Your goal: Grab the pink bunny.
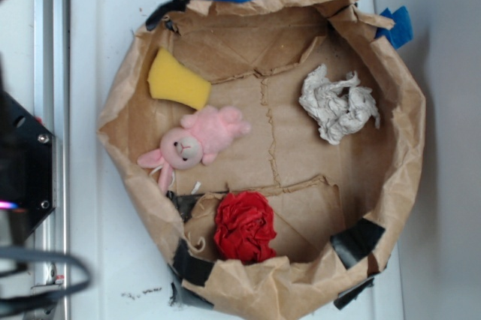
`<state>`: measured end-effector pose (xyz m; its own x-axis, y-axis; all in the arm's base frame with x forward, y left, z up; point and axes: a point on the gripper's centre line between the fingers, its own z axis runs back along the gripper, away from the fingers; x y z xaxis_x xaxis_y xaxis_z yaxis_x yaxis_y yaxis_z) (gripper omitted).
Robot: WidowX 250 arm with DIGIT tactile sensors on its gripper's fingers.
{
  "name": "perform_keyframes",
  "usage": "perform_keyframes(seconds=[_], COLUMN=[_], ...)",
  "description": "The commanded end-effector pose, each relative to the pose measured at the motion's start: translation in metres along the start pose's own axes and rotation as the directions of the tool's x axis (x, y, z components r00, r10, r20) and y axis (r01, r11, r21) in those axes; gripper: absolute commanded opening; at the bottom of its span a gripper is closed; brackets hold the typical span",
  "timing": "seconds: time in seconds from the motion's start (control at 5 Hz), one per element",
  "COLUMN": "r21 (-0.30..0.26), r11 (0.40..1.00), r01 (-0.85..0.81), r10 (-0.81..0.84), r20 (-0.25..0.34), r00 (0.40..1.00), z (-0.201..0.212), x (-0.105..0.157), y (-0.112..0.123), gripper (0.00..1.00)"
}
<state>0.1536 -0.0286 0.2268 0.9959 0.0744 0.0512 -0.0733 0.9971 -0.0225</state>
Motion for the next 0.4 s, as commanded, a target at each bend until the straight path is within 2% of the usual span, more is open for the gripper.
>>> perform_keyframes(seconds=[0.0,0.2], r21=[-0.004,-0.075], r11=[0.994,0.992], r01=[-0.113,-0.098], r10=[0.113,0.110], r20=[0.104,0.192], r00=[0.988,0.975], z=[-0.009,-0.047], x=[0.053,0.056], y=[0.000,0.018], gripper=[1.00,1.00])
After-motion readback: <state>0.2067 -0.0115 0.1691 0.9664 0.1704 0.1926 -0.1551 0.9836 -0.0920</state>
